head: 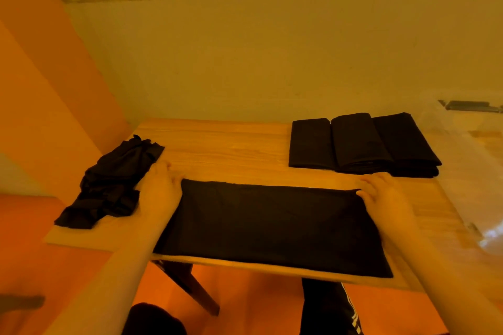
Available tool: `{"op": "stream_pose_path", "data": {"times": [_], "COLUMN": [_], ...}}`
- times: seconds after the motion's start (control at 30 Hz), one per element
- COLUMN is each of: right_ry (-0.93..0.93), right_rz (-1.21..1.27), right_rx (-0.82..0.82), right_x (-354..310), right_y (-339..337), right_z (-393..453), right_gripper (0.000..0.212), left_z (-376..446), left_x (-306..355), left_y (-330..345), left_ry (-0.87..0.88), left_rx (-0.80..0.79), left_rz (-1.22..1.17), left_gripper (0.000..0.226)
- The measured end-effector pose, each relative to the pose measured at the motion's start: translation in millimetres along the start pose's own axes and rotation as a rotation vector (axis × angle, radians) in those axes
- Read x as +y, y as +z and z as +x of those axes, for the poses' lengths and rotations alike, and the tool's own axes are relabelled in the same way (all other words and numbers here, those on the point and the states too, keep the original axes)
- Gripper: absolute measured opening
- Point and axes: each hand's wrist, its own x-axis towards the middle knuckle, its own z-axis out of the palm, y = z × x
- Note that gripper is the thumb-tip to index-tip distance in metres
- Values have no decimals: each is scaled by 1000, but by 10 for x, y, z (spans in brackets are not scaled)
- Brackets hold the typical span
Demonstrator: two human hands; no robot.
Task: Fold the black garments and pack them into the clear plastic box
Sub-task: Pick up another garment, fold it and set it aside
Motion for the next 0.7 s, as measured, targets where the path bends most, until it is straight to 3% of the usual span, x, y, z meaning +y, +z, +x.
{"op": "stream_pose_path", "data": {"times": [0.07, 0.17, 0.23, 0.33, 0.6, 0.7], "right_ry": [-216, -484, -610, -571, -388, -405], "right_rz": [-50, -52, -169, -223, -276, -271], "right_rx": [72, -158, -316, -372, -327, -374], "right_x": [-160, -541, -590, -341, -46, -3], "right_y": [-62, 15, 177, 281, 139, 103], "right_z": [-89, -303, -299, -154, -372, -627], "right_gripper": [39, 51, 69, 98, 110, 116], "left_z": [-223, -779, -928, -739, -200, 106], "left_x": [242, 622, 594, 385, 400, 452], "left_y": [-65, 64, 243, 336, 474, 456], "left_ry": [120, 272, 218, 103, 294, 386], "left_rx": [29, -261, -413, -472, -499, -602], "left_rz": [49, 102, 277, 335, 364, 417], "left_gripper": [37, 63, 78, 72, 63, 61]}}
